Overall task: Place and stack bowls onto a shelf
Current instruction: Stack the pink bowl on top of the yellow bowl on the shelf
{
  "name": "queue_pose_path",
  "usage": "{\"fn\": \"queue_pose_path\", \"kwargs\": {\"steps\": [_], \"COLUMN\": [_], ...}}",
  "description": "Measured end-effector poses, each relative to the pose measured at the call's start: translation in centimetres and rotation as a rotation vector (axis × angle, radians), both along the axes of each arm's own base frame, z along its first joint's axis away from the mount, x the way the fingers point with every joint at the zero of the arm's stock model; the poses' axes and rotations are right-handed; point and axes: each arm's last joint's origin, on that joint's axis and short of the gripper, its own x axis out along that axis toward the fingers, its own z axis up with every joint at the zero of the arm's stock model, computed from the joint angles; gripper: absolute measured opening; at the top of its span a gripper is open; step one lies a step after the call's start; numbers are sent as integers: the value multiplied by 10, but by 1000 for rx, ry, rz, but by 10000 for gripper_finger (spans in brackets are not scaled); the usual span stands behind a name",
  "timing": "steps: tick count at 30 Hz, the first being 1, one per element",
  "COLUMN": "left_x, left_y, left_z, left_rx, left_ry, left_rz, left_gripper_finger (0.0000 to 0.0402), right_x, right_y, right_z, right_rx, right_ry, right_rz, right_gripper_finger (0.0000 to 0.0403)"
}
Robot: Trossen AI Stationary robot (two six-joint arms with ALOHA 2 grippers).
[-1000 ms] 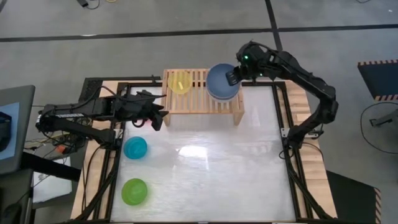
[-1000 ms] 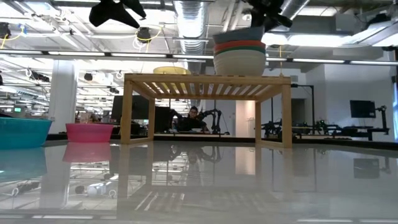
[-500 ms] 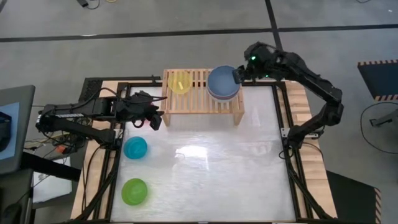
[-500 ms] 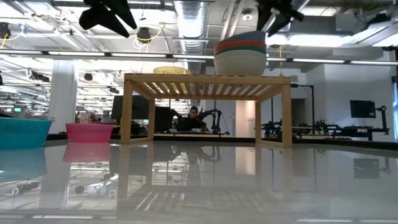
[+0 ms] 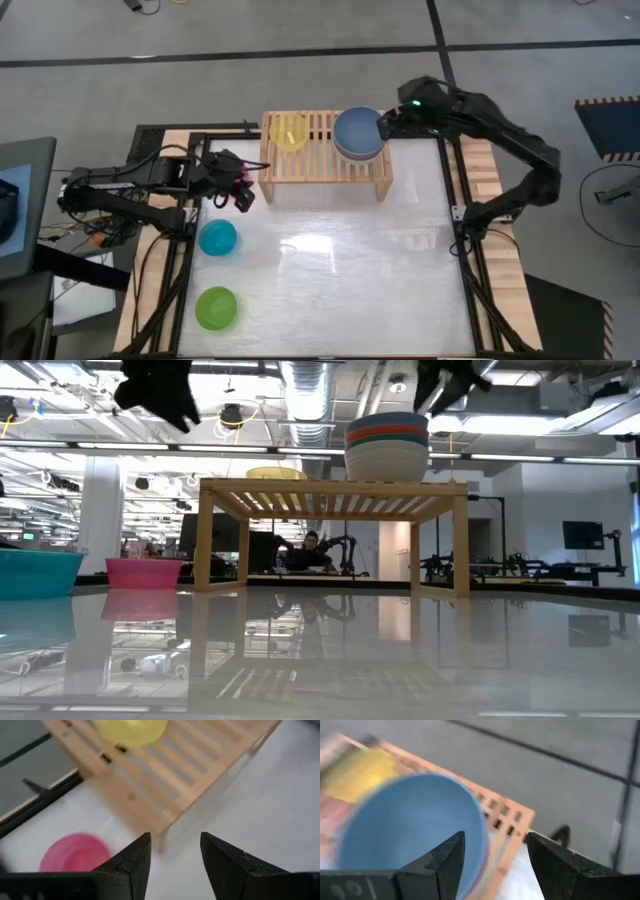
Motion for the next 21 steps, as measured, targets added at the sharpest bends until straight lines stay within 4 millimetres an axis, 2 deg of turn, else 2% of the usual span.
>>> {"fn": "queue_pose_path", "kwargs": {"steps": [4, 10, 16, 21], "left_x": [-11, -25, -26, -30], "left_y": [-1, 0, 13, 28], "left_z": [-17, -60, -103, -120], "left_rx": [-43, -38, -98, -94], "left_ry": [126, 297, 346, 385], "left_rz": [3, -82, -122, -127], "left_gripper_finger": [144, 129, 126, 126], "right_x": [-18, -41, -49, -49], "right_y": [22, 49, 57, 58], "right_z": [15, 24, 25, 24], "right_rx": [-26, 2, -35, -31], "right_ry": [-40, -84, -44, -31], "right_rz": [46, 80, 54, 56], "right_gripper_finger": [240, 240, 240, 240]}}
